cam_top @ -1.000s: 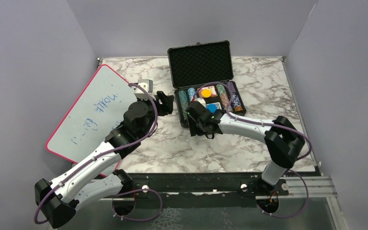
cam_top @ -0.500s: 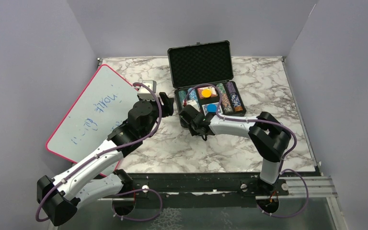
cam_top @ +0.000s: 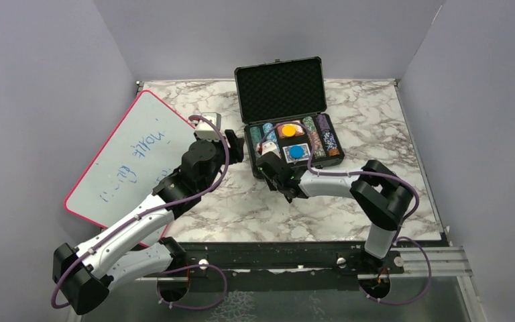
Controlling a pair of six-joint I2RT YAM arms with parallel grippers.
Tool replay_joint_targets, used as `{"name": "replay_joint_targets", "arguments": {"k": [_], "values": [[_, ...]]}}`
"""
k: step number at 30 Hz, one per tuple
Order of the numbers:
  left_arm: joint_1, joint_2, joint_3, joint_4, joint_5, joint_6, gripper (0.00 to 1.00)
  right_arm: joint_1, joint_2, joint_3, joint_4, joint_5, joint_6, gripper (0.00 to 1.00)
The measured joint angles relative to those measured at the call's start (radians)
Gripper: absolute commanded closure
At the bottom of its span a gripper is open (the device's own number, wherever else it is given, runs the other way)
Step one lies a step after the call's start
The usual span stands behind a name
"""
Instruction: Pack up texas hold em set
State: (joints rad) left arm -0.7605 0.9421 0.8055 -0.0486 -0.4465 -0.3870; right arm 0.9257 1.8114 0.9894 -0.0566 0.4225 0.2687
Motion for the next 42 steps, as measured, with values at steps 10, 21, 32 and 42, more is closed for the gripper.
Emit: {"name": "replay_joint_targets", "arguments": {"k": [10,21,32,42], "values": [[0.000,0.001,-0.006,-0.001,0.000,0.002,0.38,-0.021,-0.066,-0.075,-0.007,-0.019,0.104,0.90],[0.000,0.001,-0.013,-0.001,0.001,0.002,0.38,-0.028,-0.115,-0.058,-0.230,-0.057,0.283,0.87],[0.000,0.000,-0.017,0.000,0.001,0.002,0.38,-0.039,-0.115,0.035,-0.575,-0.143,0.318,0.52],[0.000,-0.019,-0.063,-0.002,0.000,-0.024,0.37,-0.039,-0.071,0.189,-0.706,-0.217,0.331,0.45]]}}
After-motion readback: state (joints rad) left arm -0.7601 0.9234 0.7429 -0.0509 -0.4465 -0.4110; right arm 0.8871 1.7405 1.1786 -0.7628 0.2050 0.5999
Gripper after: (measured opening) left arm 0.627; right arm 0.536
